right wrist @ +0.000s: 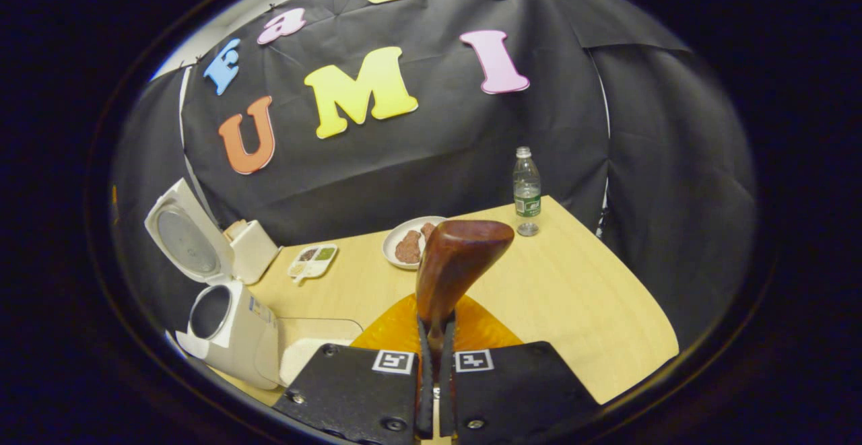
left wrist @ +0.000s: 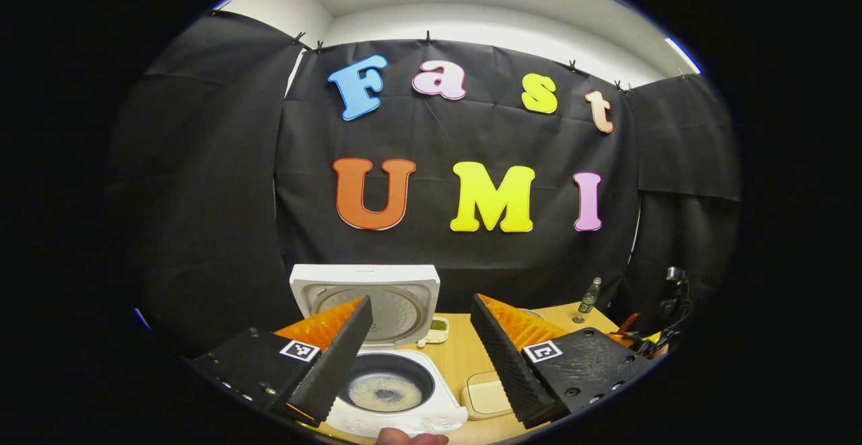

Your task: Close the left gripper, press the button to open the rice cooker; take a wooden spoon from the chopstick holder with the right hand, scoop a spoonful of rice and pour it into the rice cooker, then put the wooden spoon back into the chopstick holder.

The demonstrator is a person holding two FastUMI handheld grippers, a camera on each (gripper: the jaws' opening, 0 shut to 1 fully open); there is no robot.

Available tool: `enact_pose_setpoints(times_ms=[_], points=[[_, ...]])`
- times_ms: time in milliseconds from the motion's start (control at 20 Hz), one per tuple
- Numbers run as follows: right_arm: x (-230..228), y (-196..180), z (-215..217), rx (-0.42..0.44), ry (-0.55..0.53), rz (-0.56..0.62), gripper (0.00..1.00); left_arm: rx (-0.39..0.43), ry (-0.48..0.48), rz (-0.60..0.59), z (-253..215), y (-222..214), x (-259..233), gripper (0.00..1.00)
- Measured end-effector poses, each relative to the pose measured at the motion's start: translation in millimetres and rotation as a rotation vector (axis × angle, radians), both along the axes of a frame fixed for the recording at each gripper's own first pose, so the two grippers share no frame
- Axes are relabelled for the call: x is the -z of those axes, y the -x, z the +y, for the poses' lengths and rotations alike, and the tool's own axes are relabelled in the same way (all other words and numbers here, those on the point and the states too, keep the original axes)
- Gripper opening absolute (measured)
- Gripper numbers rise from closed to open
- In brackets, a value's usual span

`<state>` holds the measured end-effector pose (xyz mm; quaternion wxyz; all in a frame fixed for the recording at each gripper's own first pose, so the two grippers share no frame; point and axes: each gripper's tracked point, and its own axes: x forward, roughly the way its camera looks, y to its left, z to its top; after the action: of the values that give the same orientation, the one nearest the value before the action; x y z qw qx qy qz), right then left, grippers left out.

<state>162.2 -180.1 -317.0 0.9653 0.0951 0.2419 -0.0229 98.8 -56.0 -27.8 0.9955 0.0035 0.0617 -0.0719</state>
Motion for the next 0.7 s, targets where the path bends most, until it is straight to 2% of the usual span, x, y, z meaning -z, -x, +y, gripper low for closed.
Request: enact_pose_setpoints(times_ms=[300, 550, 700], points=[[53.2, -5.1, 0.4, -0.006, -0.016, 0.046, 0.11, -0.012, -0.023, 0.041, -6.6, -8.8, 10.1, 0.94], [61.2, -4.6, -1.8, 0.009, -0.048, 0.05, 0.16, 0.004, -0.034, 0.045, -19.0, -14.1, 9.7, 0.94], [53.1, -4.6, 1.1, -0.011, -0.053, 0.029, 0.21, 0.007, -0.031, 0.045, -21.6, -14.9, 9.6, 0.94]])
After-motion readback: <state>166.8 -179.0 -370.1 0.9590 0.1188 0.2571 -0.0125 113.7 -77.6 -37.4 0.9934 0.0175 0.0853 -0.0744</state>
